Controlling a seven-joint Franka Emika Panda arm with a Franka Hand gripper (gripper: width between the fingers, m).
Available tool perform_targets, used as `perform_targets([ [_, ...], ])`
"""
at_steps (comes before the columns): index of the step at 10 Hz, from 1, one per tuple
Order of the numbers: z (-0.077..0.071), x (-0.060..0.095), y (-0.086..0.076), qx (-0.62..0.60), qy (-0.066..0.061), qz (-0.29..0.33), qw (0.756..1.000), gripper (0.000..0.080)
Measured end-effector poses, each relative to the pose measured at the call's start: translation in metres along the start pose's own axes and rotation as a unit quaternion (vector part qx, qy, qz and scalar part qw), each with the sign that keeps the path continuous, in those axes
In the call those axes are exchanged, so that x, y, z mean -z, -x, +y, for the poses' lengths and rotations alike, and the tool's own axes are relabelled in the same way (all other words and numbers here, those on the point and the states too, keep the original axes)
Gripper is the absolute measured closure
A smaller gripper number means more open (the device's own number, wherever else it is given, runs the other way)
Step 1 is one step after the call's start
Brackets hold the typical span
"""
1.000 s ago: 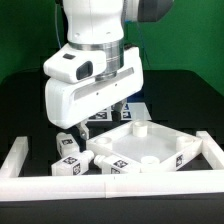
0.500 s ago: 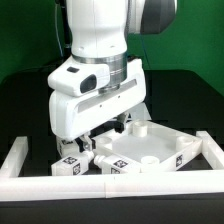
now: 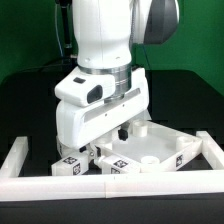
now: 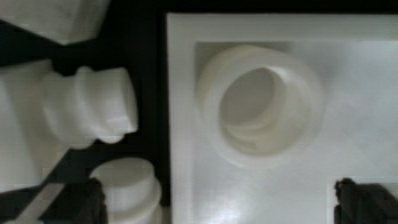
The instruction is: Assemble one leg
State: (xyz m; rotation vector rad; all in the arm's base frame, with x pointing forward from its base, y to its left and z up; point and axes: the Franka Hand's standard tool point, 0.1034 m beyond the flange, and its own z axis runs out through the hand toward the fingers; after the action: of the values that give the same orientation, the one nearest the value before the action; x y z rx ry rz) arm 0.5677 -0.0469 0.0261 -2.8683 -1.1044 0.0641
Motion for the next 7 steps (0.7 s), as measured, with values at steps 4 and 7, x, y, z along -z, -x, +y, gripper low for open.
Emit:
perform_targets([
  [4,0.0003,-0.0003,0.001,0.0,0.0,-0.001,1.0,0.0556],
  [7,0.0008,-0.0004,0.0019,0.0,0.0,-0.001,1.0,0.0748],
])
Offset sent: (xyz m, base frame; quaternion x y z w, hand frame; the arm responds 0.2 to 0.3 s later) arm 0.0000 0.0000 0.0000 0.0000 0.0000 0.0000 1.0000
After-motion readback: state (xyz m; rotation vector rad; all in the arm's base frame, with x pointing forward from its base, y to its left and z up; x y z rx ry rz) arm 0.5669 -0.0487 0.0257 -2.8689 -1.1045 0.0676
